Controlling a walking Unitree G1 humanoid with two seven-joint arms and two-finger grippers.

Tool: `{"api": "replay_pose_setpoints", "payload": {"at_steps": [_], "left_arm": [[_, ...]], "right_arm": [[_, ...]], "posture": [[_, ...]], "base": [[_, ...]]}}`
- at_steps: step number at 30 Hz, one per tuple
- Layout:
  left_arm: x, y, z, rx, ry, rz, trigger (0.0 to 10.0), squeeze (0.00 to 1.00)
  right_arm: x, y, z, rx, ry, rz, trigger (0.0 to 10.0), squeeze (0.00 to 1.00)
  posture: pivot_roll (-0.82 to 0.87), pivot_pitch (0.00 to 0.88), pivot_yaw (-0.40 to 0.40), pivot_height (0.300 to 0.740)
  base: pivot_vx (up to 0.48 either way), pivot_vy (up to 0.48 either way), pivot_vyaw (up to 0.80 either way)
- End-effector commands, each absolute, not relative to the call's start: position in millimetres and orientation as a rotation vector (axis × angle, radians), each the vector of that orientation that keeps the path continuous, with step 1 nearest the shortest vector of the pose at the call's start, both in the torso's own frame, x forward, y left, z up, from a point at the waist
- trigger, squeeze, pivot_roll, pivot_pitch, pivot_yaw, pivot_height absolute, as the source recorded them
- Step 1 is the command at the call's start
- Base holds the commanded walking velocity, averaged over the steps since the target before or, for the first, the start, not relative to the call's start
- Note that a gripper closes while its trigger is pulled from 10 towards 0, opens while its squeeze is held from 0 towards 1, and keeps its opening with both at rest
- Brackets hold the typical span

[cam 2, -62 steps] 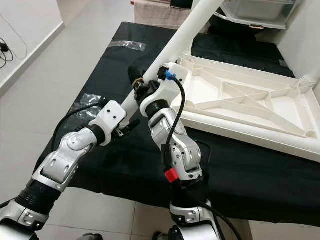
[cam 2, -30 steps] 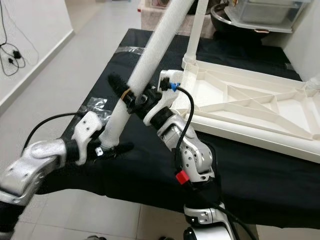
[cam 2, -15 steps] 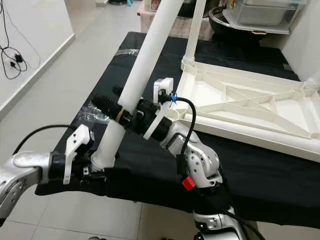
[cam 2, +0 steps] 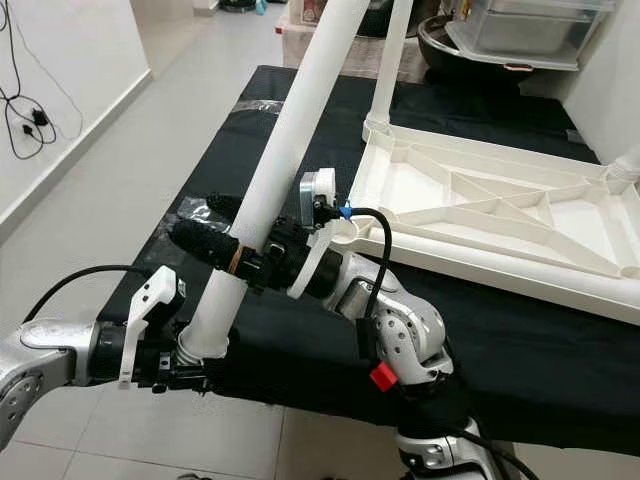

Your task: Building children table

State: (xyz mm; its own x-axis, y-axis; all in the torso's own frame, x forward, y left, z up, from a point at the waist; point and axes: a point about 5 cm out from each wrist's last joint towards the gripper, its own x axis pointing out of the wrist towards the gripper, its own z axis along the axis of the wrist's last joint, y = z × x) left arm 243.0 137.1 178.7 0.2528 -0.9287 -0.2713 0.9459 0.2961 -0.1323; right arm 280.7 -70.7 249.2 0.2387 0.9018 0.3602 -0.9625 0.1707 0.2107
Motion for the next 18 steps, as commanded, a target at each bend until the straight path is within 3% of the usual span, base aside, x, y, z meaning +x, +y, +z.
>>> {"api": "replay_pose_setpoints", "payload": {"at_steps": [1, 10, 11, 12, 18], "left_arm": [[234.8, 136.0, 176.8, 0.056, 0.353, -1.321, 10.0, 0.00], [226.7, 135.0, 170.8, 0.034, 0.395, -1.346, 10.0, 0.00], [225.8, 134.7, 170.6, 0.039, 0.397, -1.352, 10.0, 0.00], [225.1, 134.5, 170.5, 0.035, 0.401, -1.355, 10.0, 0.00], [224.4, 135.4, 171.6, 0.026, 0.410, -1.357, 10.0, 0.00]], "right_arm": [[272.4, -65.3, 247.8, 0.445, -0.147, 1.392, 10.0, 0.00], [258.8, -60.3, 243.3, 0.447, -0.110, 1.489, 10.0, 0.00], [257.1, -59.9, 242.7, 0.450, -0.104, 1.502, 7.3, 0.00], [256.1, -59.8, 242.5, 0.452, -0.102, 1.509, 0.0, 0.00], [253.7, -61.5, 243.4, 0.453, -0.098, 1.529, 0.0, 0.00]], "posture": [[0.13, 0.142, -0.020, 0.740], [0.12, 0.147, -0.019, 0.740], [0.12, 0.149, -0.019, 0.740], [0.12, 0.149, -0.019, 0.740], [0.12, 0.147, -0.020, 0.740]], "base": [[0.000, 0.000, 0.00], [0.000, 0.000, 0.00], [0.000, 0.000, 0.00], [0.000, 0.000, 0.00], [0.000, 0.000, 0.00]]}}
